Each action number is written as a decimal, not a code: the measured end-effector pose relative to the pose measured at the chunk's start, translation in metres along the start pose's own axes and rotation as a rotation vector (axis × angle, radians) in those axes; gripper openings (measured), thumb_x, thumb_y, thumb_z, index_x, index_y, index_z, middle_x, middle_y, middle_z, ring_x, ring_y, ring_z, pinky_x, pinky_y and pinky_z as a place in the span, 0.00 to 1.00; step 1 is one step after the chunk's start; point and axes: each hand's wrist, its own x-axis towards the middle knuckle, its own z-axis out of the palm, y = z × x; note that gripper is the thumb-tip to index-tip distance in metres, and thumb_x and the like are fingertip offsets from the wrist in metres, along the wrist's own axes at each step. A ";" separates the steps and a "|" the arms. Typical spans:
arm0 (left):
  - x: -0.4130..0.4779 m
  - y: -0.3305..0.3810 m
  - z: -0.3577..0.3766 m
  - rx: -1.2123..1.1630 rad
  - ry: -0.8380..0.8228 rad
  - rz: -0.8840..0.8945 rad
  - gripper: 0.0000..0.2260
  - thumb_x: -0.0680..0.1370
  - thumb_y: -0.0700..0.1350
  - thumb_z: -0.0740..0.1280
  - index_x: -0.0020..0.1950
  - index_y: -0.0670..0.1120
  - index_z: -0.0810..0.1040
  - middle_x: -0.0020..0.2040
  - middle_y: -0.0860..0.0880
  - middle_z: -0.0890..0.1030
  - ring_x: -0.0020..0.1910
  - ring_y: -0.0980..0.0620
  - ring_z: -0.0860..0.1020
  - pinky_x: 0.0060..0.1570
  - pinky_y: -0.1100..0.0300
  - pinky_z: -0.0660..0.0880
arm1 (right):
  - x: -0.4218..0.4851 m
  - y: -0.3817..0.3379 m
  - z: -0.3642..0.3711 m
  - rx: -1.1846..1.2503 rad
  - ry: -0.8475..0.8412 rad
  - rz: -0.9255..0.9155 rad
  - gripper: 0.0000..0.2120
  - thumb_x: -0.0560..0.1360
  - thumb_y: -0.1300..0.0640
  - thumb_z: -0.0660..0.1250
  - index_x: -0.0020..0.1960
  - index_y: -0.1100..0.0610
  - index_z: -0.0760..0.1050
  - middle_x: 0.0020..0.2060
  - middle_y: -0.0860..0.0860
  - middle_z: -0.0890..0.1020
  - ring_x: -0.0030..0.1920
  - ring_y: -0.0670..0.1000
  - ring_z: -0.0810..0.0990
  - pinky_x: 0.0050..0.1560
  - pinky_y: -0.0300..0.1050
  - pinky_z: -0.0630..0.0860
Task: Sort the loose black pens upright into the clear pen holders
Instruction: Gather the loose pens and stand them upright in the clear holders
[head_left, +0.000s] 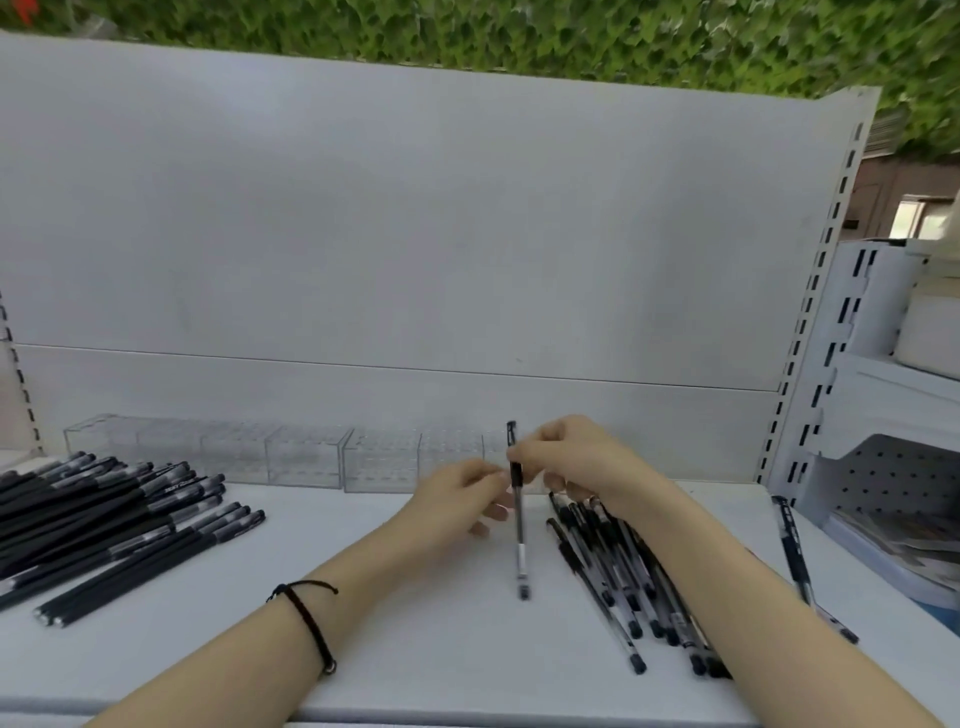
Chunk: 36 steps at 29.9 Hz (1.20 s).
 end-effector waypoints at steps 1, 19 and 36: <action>-0.001 0.003 0.001 -0.148 -0.052 -0.044 0.09 0.81 0.46 0.62 0.58 0.44 0.77 0.49 0.45 0.85 0.46 0.50 0.83 0.51 0.55 0.78 | -0.001 -0.002 0.000 0.061 -0.013 -0.011 0.06 0.74 0.56 0.70 0.42 0.59 0.78 0.35 0.52 0.83 0.24 0.44 0.69 0.20 0.35 0.60; 0.001 -0.003 0.002 -0.758 -0.084 -0.317 0.08 0.83 0.44 0.59 0.49 0.41 0.75 0.29 0.48 0.72 0.22 0.55 0.67 0.21 0.66 0.64 | 0.003 0.013 -0.003 -0.853 -0.150 0.138 0.12 0.63 0.48 0.75 0.32 0.55 0.76 0.29 0.47 0.80 0.33 0.49 0.76 0.37 0.41 0.71; -0.009 0.005 0.009 -0.735 -0.202 -0.324 0.12 0.84 0.47 0.54 0.54 0.42 0.74 0.31 0.49 0.75 0.26 0.53 0.72 0.27 0.61 0.72 | 0.006 -0.002 -0.007 0.097 0.167 -0.040 0.10 0.75 0.54 0.70 0.45 0.62 0.80 0.33 0.51 0.83 0.23 0.43 0.69 0.22 0.35 0.62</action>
